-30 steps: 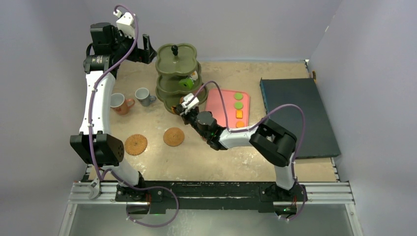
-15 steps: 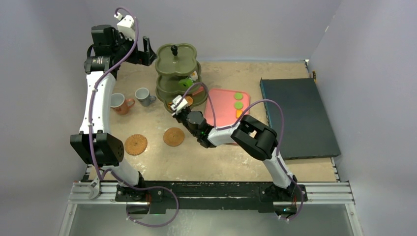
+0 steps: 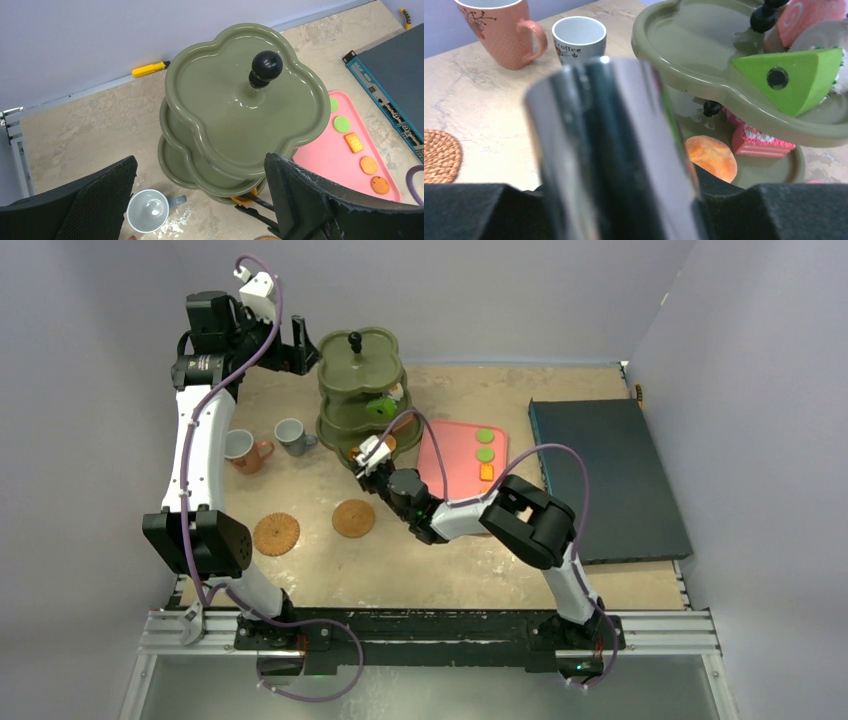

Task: Serve the afternoon tea

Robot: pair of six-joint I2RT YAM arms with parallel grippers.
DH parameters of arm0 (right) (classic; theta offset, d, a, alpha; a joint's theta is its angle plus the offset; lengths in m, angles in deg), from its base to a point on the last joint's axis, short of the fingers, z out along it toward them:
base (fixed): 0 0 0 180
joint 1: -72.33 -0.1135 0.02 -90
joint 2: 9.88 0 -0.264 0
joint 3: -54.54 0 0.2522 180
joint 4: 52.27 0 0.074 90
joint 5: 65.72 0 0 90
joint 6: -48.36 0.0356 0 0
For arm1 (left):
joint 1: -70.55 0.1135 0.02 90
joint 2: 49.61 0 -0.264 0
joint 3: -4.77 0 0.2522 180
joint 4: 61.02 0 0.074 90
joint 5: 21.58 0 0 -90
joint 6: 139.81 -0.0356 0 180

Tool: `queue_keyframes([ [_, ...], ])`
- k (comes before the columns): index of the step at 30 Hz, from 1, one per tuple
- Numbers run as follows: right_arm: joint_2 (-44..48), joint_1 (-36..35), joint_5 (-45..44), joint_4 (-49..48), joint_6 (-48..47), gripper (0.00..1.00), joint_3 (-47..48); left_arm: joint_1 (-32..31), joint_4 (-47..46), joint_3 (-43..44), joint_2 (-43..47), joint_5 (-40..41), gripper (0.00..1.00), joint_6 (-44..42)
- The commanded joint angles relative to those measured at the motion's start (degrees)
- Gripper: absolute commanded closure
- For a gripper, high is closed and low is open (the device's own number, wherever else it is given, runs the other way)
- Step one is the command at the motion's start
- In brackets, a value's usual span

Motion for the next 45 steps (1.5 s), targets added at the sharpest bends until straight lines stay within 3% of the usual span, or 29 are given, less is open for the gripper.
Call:
queue_keyframes([
  [1,7.11,0.01,-1.06,-3.14,2.69,0.57,-3.3,0.57,-1.08,-0.54,2.82,-1.89,0.01,-0.34],
  [15,11.86,-0.04,-0.06,-0.46,5.33,0.53,-6.86,0.58,-0.78,-0.72,3.6,-2.91,0.02,-0.73],
  [22,21.17,1.21,-2.14,2.2,9.76,0.53,-14.34,0.51,-4.88,-0.37,-0.36,-13.64,0.1,-0.88],
  [29,36.47,7.05,-4.68,10.56,17.69,0.54,-24.74,-1.29,-6.12,6.26,-10.54,-22.08,0.16,-3.24],
  [37,47.0,15.62,-11.28,21.07,20.52,0.51,-29.0,-6.87,-11.14,7.85,-14.1,-21.34,0.22,-7.61],
  [42,45.89,20.24,-13.38,22.5,20.25,0.51,-28.92,-10.26,-15.19,5.74,-14.49,-17.35,0.28,-6.11],
  [45,43.79,22.62,-13.84,21.53,19.47,0.51,-28.97,-11.18,-18.65,3.66,-13.83,-14.77,0.37,-4.87],
])
